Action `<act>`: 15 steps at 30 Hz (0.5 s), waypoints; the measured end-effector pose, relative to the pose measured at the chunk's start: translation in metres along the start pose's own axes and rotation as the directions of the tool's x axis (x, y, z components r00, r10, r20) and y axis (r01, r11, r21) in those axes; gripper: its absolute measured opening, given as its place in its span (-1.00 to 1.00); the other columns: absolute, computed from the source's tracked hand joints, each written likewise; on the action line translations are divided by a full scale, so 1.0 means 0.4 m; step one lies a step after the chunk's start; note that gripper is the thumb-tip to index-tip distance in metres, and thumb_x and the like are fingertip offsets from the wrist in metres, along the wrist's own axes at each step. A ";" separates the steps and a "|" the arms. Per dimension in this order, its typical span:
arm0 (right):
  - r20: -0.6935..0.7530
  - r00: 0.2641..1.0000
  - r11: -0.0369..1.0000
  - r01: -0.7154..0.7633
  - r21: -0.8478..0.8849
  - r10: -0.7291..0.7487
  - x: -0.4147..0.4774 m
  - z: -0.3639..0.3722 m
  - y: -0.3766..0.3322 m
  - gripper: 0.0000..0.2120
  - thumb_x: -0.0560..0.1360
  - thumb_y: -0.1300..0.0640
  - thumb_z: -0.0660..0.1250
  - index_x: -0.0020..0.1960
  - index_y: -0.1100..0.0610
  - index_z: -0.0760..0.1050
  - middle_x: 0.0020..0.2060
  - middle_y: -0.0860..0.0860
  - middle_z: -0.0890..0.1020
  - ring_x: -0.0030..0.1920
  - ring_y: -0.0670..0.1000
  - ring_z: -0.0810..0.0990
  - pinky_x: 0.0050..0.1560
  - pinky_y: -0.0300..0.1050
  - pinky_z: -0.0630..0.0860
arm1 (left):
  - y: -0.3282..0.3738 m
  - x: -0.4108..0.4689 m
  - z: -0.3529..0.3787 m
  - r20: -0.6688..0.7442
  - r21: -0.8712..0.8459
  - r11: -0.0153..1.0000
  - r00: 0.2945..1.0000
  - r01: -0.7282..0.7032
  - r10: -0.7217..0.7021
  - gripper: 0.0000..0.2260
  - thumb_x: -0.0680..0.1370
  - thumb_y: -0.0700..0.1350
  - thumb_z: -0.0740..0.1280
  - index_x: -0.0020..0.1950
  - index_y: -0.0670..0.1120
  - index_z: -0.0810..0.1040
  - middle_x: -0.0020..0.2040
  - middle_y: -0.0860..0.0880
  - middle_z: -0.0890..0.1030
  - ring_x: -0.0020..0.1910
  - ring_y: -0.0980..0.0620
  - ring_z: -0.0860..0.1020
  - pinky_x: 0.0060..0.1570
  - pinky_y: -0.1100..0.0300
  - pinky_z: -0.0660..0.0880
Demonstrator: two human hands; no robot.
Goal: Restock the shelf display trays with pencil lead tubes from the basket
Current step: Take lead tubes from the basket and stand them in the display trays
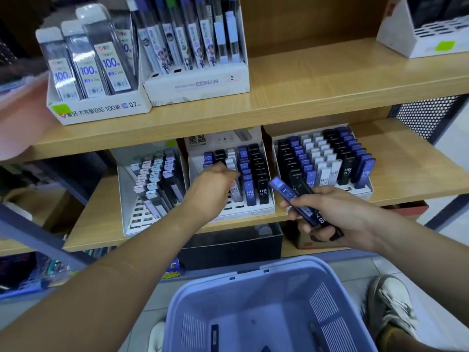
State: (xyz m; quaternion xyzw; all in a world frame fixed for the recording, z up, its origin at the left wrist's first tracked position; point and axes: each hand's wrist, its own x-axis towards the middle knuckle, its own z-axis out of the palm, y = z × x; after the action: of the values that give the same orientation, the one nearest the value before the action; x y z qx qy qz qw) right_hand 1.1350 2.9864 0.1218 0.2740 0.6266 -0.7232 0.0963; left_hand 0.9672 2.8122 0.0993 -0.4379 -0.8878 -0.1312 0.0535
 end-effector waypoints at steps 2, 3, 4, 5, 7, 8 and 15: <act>0.039 0.999 0.999 0.006 0.033 -0.007 -0.003 0.005 0.001 -0.80 0.61 0.21 0.25 0.13 0.28 0.58 -0.34 0.04 0.54 -0.46 -0.05 0.43 -0.66 -0.33 0.13 | 0.008 0.003 0.000 -0.045 -0.032 0.999 0.998 0.044 -0.045 -0.76 0.59 -0.18 0.27 0.25 -0.12 0.52 0.12 -0.12 0.61 0.09 -0.11 0.56 0.05 0.03 0.51; 0.055 0.998 0.999 0.011 0.048 -0.014 -0.005 0.006 0.001 -0.81 0.62 0.20 0.25 0.13 0.26 0.58 -0.34 0.04 0.53 -0.46 -0.05 0.43 -0.66 -0.33 0.14 | 0.011 0.005 -0.001 -0.054 -0.038 0.997 0.996 0.067 -0.069 -0.79 0.59 -0.15 0.28 0.22 -0.11 0.53 0.09 -0.09 0.62 0.07 -0.09 0.57 0.03 0.03 0.52; 0.068 0.997 0.998 0.017 0.059 -0.021 -0.006 0.008 0.001 -0.82 0.62 0.20 0.25 0.12 0.24 0.58 -0.35 0.04 0.52 -0.45 -0.05 0.43 -0.66 -0.33 0.15 | 0.013 0.007 -0.003 -0.057 -0.015 0.997 0.995 0.079 -0.079 -0.82 0.59 -0.13 0.28 0.18 -0.09 0.54 0.06 -0.07 0.63 0.04 -0.08 0.57 0.00 0.04 0.52; 0.076 0.997 0.998 0.023 0.066 -0.028 -0.006 0.010 -0.001 -0.82 0.62 0.19 0.26 0.12 0.22 0.58 -0.35 0.04 0.53 -0.45 -0.05 0.44 -0.66 -0.34 0.15 | 0.017 0.011 -0.008 -0.064 0.016 0.997 0.995 0.079 -0.078 -0.83 0.60 -0.12 0.27 0.16 -0.08 0.56 0.05 -0.06 0.63 0.04 -0.08 0.56 -0.01 0.06 0.51; 0.091 0.995 0.997 0.036 0.073 -0.043 -0.007 0.013 -0.004 -0.83 0.62 0.17 0.26 0.12 0.20 0.58 -0.35 0.04 0.54 -0.43 -0.05 0.47 -0.65 -0.34 0.15 | 0.027 0.018 -0.026 -0.109 0.015 0.998 0.992 0.068 -0.066 -0.80 0.61 -0.14 0.24 0.16 -0.08 0.60 0.07 -0.04 0.62 0.05 -0.07 0.54 0.01 0.13 0.48; 0.102 0.994 0.996 0.042 0.076 -0.049 -0.007 0.015 -0.005 -0.82 0.61 0.16 0.26 0.13 0.20 0.57 -0.35 0.04 0.55 -0.43 -0.04 0.48 -0.65 -0.35 0.15 | 0.036 0.020 -0.038 -0.128 -0.077 0.994 0.988 0.080 -0.090 -0.78 0.61 -0.17 0.23 0.19 -0.07 0.60 0.08 -0.02 0.62 0.03 -0.07 0.55 -0.01 0.16 0.48; 0.273 0.961 0.990 0.000 0.138 -0.038 -0.015 0.026 -0.014 -0.74 0.57 0.16 0.28 0.20 0.23 0.56 -0.28 0.12 0.56 -0.43 -0.03 0.46 -0.66 -0.37 0.14 | 0.108 -0.022 -0.128 0.313 -0.840 0.459 0.949 0.290 -0.028 -0.68 0.45 -0.37 0.42 0.10 -0.03 0.62 -0.02 -0.03 0.68 -0.08 0.01 0.62 0.05 0.13 0.57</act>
State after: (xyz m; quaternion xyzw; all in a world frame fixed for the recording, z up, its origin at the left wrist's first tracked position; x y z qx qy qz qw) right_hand 1.1347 2.9764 0.1304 0.1709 0.5585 -0.7965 0.1565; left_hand 1.0057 2.8161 0.1547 -0.3303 -0.7305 -0.5139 -0.3052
